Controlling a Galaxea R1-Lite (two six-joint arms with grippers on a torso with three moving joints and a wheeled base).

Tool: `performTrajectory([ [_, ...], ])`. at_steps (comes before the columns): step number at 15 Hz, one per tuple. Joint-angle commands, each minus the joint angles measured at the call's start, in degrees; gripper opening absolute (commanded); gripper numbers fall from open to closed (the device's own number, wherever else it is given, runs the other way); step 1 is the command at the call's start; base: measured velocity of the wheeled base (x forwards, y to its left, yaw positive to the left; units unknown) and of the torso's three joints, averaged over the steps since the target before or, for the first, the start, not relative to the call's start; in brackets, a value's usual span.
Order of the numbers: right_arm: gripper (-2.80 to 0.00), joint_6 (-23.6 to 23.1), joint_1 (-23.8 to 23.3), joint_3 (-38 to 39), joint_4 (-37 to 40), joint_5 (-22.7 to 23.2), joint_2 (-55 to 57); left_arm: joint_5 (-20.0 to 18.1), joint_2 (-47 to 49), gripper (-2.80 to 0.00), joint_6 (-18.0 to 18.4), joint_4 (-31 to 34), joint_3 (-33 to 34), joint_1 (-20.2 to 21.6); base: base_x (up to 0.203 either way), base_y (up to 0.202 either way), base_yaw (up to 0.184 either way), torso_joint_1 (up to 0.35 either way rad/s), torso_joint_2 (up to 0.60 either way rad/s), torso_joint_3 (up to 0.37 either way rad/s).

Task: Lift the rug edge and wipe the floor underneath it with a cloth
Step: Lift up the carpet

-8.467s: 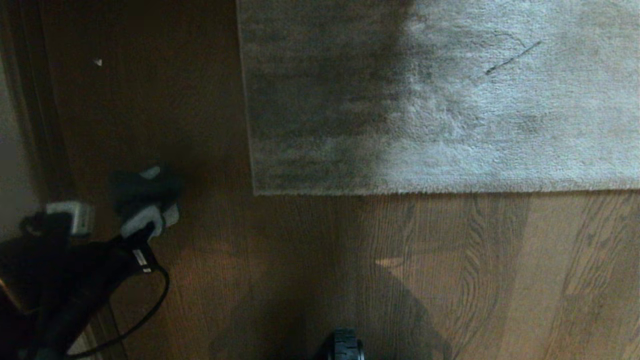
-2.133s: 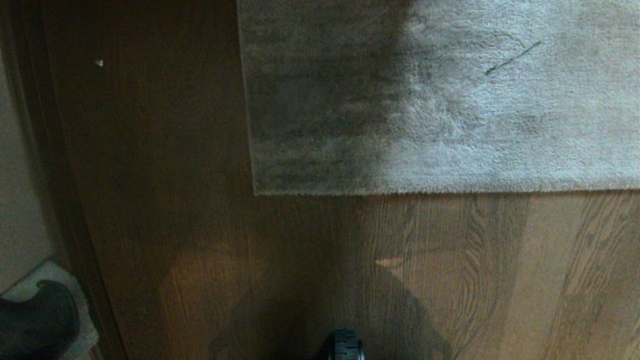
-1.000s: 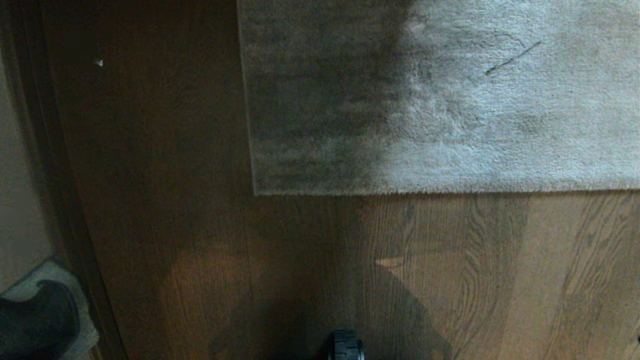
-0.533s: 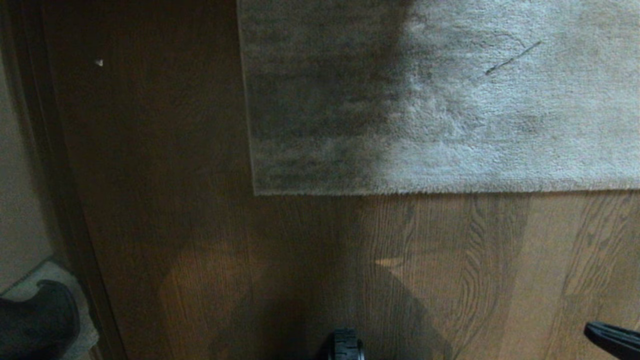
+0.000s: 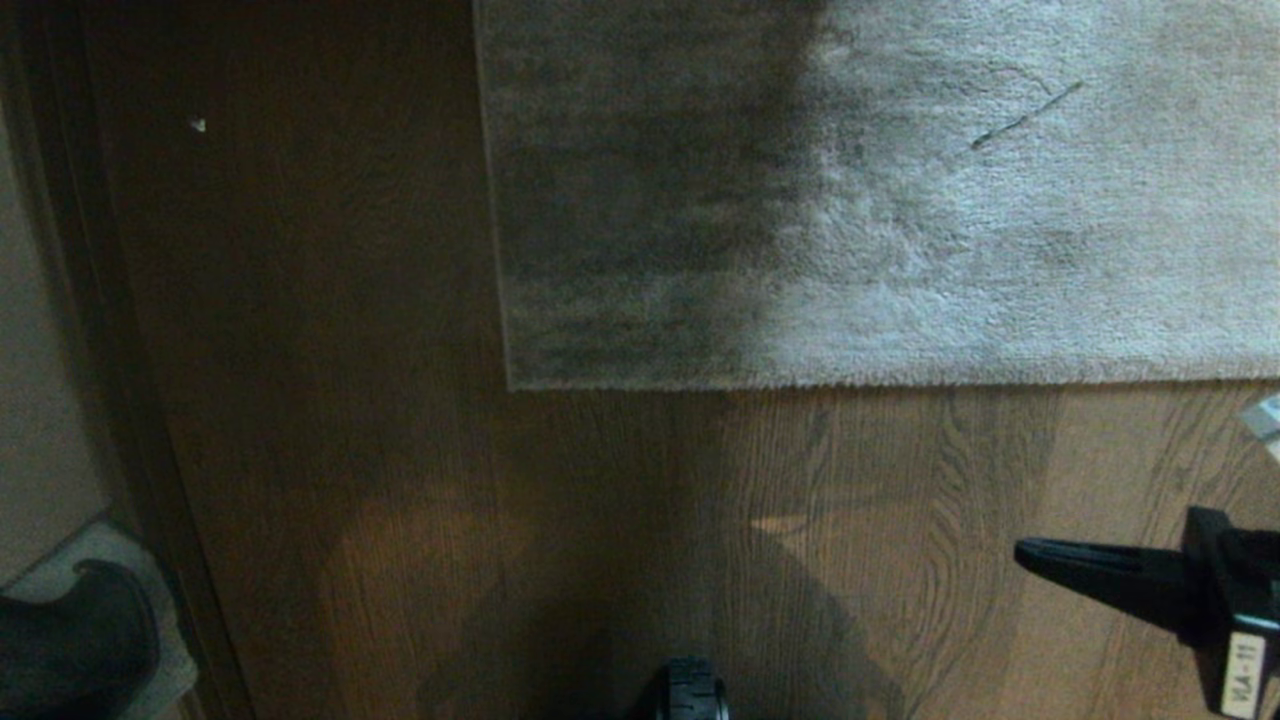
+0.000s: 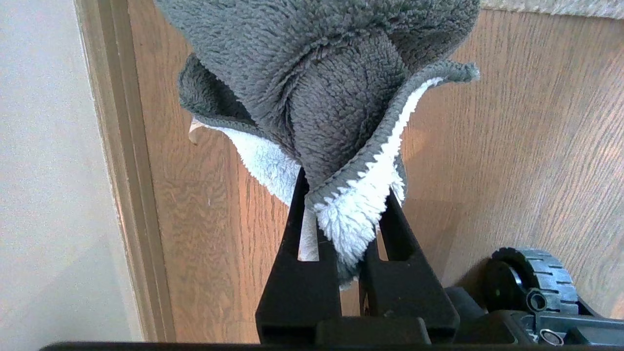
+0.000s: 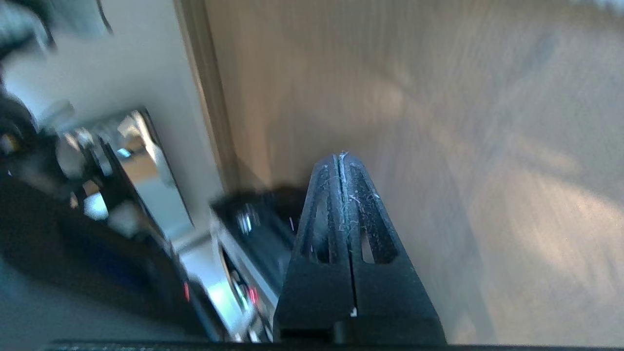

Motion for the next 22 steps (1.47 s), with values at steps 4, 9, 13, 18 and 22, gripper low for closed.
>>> performTrajectory([
  [4,-2.8,10.4,10.7,-0.4,-18.6,-12.1,15.6,0.0,0.0,-2.8,-0.1,0.0,0.0,0.0,0.0,0.0,0.0,0.0,0.0,0.0],
  [9,-2.8,19.2,19.2,-0.1,-31.0,-26.0,24.6,0.0,0.0,-2.8,-0.1,0.0,0.0,0.0,0.0,0.0,0.0,0.0,0.0,0.0],
  [13,-2.8,23.6,25.4,-0.4,-37.9,-38.0,31.4,0.0,0.0,-2.8,-0.1,0.0,0.0,0.0,0.0,0.0,0.0,0.0,0.0,0.0],
  [18,-2.8,30.4,31.3,-2.3,-38.3,-48.3,34.2,0.0,0.0,-2.8,-0.1,0.0,0.0,0.0,0.0,0.0,0.0,0.0,0.0,0.0],
  [22,0.0,32.7,36.0,-3.3,-39.8,-52.6,36.6,0.0,0.0,-2.8,-0.1,0.0,0.0,0.0,0.0,0.0,0.0,0.0,0.0,0.0],
])
